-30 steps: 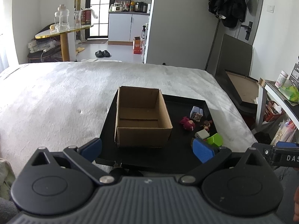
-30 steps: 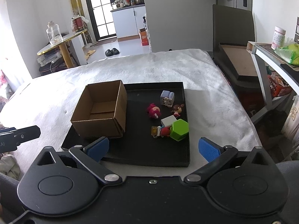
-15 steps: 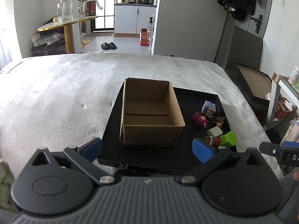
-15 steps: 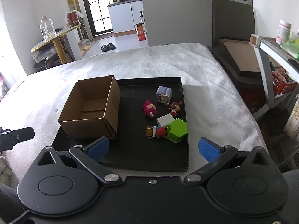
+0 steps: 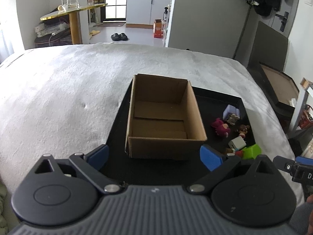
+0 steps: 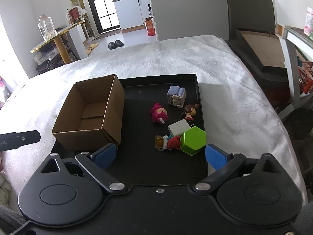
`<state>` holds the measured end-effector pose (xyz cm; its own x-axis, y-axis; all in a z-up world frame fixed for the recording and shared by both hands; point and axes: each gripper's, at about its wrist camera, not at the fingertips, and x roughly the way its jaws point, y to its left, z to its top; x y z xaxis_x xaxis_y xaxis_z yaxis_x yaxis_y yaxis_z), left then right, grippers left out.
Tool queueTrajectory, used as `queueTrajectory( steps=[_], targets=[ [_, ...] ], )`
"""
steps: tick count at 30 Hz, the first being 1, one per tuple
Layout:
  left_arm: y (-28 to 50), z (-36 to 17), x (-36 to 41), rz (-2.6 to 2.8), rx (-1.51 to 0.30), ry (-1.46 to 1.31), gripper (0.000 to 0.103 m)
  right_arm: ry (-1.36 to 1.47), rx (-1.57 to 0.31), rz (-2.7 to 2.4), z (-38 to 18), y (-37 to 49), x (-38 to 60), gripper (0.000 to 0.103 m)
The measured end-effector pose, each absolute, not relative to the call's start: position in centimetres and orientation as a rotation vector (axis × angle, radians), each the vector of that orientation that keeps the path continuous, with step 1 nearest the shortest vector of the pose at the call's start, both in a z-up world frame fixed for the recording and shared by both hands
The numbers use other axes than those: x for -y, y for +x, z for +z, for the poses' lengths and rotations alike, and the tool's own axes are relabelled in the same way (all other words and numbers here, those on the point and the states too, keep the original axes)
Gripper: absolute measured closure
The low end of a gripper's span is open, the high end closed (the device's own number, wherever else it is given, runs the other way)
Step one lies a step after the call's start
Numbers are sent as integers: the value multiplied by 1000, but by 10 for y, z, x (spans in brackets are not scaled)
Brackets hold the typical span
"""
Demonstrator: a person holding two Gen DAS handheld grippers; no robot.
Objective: Organize rigid objects
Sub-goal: 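Lower the right gripper onto the green hexagonal block and close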
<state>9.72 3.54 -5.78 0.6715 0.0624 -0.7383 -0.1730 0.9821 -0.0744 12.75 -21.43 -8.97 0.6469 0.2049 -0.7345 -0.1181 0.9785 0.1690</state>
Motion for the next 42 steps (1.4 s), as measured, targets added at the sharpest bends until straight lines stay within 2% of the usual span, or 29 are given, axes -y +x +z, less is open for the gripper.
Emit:
queueTrajectory(
  steps=[12,16,25,27,31,33,42],
  targets=[
    [132,-72,-37,201,-849,-122,5,115,-902,151,-119,165,218,18],
    [145,-78,-31,177,-869,-129,10,124,-924,125,-133,178,225,19],
    [158,-88,-13,139,-860,-100,11,151,-935,124,-173,204,241,23],
    [159,-89,-10,148,-859,-80,11,159,-952,134,-185,211,245,32],
    [164,-96,-6,164,-874,-70,11,154,-938,126,-195,214,247,36],
    [168,-100,-5,173,-894,-60,11,177,-957,115,-200,217,251,56],
    [181,-102,-9,212,-909,-65,11,209,-923,147,-199,218,259,57]
  ],
)
